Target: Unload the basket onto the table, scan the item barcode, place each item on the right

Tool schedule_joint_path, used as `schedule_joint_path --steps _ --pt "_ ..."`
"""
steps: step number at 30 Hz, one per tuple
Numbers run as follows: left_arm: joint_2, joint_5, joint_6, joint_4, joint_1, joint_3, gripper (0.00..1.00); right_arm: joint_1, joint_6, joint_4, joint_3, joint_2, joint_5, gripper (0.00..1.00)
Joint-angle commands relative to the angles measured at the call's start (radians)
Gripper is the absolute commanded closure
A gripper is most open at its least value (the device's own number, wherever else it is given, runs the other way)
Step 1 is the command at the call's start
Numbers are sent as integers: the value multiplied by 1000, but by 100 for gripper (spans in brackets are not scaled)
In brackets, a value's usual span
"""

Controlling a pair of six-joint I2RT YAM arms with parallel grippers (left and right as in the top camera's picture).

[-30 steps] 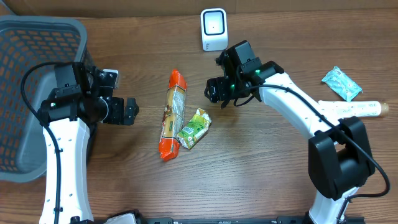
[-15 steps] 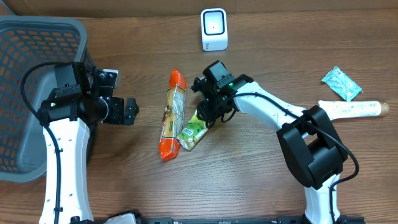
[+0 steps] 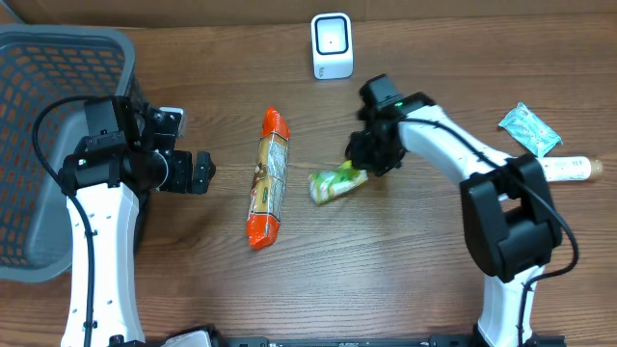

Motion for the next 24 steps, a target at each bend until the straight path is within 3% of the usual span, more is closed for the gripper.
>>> schedule_joint_path --steps 1,3,5,6,7,8,13,18,23,24 --pt "6 8 19 0 -2 17 1 -31 325 -29 39 -78 195 96" --pt "6 8 19 0 -2 17 0 -28 317 -43 39 -78 183 96" --pt "6 8 19 0 -2 17 1 -18 266 -76 39 -78 146 88" --pt "6 8 19 0 -2 17 0 -17 226 -104 39 -79 111 78" --pt "6 8 19 0 -2 17 0 -17 172 -137 39 -81 66 54" --pt "6 8 19 0 -2 17 0 -17 106 -167 39 -83 19 47" --pt "6 8 19 0 -2 17 0 -17 -315 -362 41 -121 -133 32" --pt "6 8 19 0 -2 17 0 2 -663 -499 41 -171 -101 18" --pt "6 8 19 0 -2 17 0 27 -690 -363 42 -183 103 9" --pt "6 8 19 0 -2 17 0 28 -693 -297 41 -181 161 2"
